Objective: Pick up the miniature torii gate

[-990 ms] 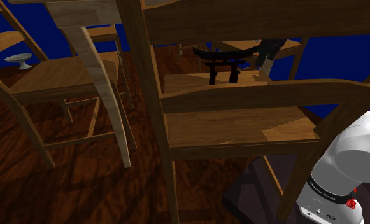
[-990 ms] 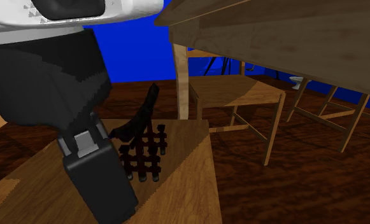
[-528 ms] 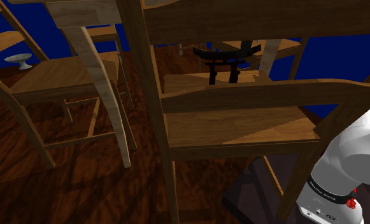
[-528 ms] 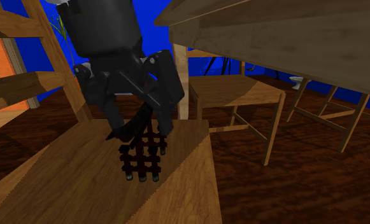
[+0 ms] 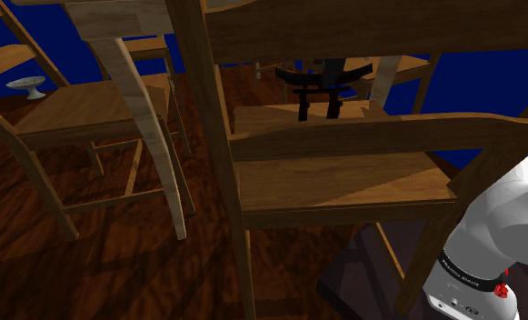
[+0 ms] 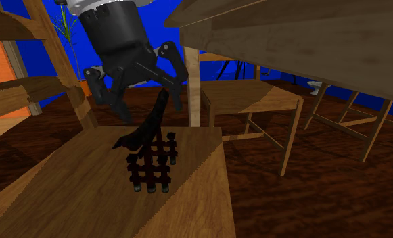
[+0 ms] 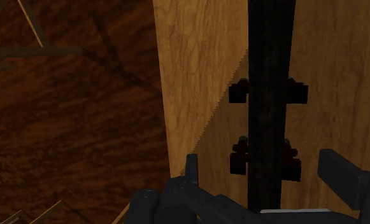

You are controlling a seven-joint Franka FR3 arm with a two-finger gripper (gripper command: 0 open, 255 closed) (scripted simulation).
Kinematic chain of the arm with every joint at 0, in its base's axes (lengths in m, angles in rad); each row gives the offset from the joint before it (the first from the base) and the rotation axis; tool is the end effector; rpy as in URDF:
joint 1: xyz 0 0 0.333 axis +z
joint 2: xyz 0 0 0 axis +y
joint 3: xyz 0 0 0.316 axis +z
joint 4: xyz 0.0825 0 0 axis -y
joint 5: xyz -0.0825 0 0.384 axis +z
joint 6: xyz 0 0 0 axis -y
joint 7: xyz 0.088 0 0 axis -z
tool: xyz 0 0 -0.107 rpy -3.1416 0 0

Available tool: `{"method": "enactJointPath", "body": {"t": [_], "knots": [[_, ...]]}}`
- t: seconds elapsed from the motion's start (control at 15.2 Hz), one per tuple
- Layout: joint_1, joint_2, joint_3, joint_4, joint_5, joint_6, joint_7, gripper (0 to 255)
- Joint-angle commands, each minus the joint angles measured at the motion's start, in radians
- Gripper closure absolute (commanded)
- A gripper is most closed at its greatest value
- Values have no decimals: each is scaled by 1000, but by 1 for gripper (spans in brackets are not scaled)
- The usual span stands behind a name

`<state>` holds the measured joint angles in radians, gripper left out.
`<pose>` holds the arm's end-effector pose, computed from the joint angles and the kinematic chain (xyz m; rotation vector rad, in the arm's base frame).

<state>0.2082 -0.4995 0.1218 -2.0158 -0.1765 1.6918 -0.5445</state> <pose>0.3855 0.1283 0.6638 2.6125 1.2156 0.2088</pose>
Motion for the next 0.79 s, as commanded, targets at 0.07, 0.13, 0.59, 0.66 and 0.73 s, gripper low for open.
{"method": "enactJointPath", "body": {"t": [0.07, 0.13, 0.59, 0.66, 0.73], "knots": [[3, -13, 0, -50, -1, 38, 4, 0], [3, -16, 0, -66, -1, 50, 6, 0], [4, -17, 0, -74, -2, 58, 7, 255], [4, -17, 0, -74, -2, 57, 7, 255], [4, -17, 0, -74, -2, 58, 7, 255]]}}
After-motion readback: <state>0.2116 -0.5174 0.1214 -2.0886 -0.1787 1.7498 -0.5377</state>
